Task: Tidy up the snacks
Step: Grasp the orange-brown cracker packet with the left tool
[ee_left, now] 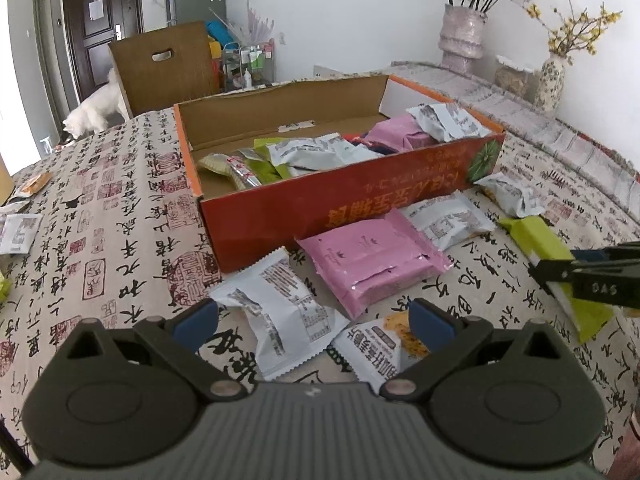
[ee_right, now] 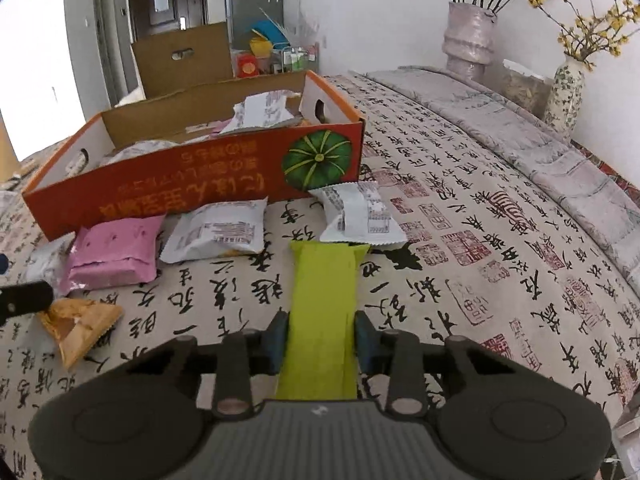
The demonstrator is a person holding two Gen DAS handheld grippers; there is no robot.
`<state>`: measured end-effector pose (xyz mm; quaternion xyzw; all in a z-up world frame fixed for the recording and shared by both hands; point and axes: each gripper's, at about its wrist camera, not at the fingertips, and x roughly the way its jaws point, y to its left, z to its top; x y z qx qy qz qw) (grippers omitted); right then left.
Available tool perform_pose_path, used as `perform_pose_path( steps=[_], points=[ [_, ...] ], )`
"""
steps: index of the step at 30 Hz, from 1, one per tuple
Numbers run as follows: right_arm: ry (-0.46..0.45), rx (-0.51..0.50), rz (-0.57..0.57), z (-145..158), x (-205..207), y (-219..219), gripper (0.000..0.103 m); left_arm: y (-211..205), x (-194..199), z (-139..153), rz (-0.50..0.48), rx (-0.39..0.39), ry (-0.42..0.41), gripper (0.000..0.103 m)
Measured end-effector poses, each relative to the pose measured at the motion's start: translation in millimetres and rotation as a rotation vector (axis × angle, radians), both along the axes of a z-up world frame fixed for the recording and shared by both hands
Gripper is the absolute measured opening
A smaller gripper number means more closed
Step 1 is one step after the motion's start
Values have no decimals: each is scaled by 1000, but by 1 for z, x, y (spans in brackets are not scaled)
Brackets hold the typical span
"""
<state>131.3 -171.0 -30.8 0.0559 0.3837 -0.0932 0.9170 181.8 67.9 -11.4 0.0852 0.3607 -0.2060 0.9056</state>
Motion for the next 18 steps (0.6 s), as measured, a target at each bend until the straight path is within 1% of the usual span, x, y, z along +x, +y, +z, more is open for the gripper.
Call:
perform_pose_path(
  steps=[11, 15, 18],
  points=[
    [-59, 43, 10, 5, -15, -25, 33, -28, -14, 14, 14, 45, 21, 103],
    [-92, 51, 36, 10, -19, -28, 32, -36, -19, 16, 52, 53, 32, 103],
    [-113, 45, 54, 10, -23, -31, 33, -42, -22, 12, 91, 64, 55, 103]
  ],
)
